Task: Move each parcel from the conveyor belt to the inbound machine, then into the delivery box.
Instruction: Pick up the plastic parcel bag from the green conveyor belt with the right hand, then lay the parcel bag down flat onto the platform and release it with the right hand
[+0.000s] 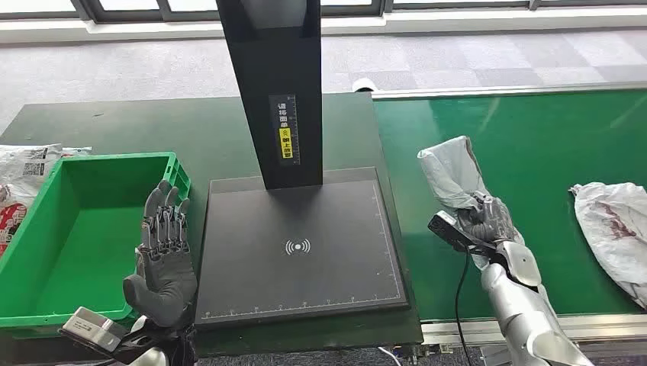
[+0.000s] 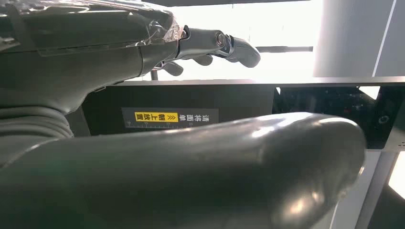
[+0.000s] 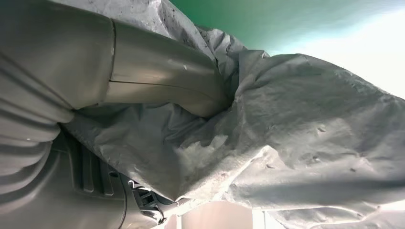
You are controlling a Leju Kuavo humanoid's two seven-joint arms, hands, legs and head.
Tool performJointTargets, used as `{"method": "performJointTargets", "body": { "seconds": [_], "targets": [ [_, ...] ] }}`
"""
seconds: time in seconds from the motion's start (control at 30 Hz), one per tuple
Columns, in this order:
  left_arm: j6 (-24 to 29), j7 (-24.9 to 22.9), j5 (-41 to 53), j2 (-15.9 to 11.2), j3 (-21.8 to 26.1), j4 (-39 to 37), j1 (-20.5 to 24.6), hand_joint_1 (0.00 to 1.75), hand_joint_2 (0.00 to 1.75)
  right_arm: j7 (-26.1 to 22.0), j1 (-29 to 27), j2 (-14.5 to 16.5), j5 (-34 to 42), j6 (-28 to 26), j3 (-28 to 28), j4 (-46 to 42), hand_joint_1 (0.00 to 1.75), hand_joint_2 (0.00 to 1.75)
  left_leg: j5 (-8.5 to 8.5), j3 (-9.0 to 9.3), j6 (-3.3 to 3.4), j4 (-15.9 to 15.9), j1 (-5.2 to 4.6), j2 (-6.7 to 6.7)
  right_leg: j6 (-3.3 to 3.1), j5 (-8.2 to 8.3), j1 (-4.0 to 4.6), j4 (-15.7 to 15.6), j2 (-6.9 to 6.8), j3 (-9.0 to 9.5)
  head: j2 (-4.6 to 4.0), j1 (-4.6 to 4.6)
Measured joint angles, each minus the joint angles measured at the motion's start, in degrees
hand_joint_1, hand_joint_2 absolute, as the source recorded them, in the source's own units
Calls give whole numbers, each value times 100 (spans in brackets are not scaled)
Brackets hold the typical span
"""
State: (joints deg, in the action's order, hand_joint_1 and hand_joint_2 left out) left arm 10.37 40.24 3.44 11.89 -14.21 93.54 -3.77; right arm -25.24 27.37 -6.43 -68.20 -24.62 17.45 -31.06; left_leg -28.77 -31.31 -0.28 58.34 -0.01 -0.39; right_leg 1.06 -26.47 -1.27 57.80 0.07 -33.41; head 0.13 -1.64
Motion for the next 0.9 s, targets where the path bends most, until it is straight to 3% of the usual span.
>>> {"method": "performJointTargets", "body": {
  "seconds": [0.4, 0.67, 0.9],
  "targets": [
    [19, 0, -1, 0, 0, 34, -12, 0, 0, -165, -447, 257, 434, -24, -385, -1064, 175, 175, 0, -4, 0, 0, -1, -1, 0, 0, -2, 0, -1, -1, 0, 0],
    [36, -2, -4, 0, -2, 34, -8, 0, 0, 146, -1270, 506, 930, 63, -1668, -2921, 175, 175, -1, -10, -3, -4, 7, 4, -4, -3, 7, 1, 3, -10, 0, 1],
    [35, -2, -24, 10, -72, -20, 81, 0, 0, -43, -801, 760, 1648, 211, -2857, -3131, 175, 175, 6, -7, -8, -3, 8, 17, -4, 4, 7, 3, 18, -9, 0, 0]
  ]
}}
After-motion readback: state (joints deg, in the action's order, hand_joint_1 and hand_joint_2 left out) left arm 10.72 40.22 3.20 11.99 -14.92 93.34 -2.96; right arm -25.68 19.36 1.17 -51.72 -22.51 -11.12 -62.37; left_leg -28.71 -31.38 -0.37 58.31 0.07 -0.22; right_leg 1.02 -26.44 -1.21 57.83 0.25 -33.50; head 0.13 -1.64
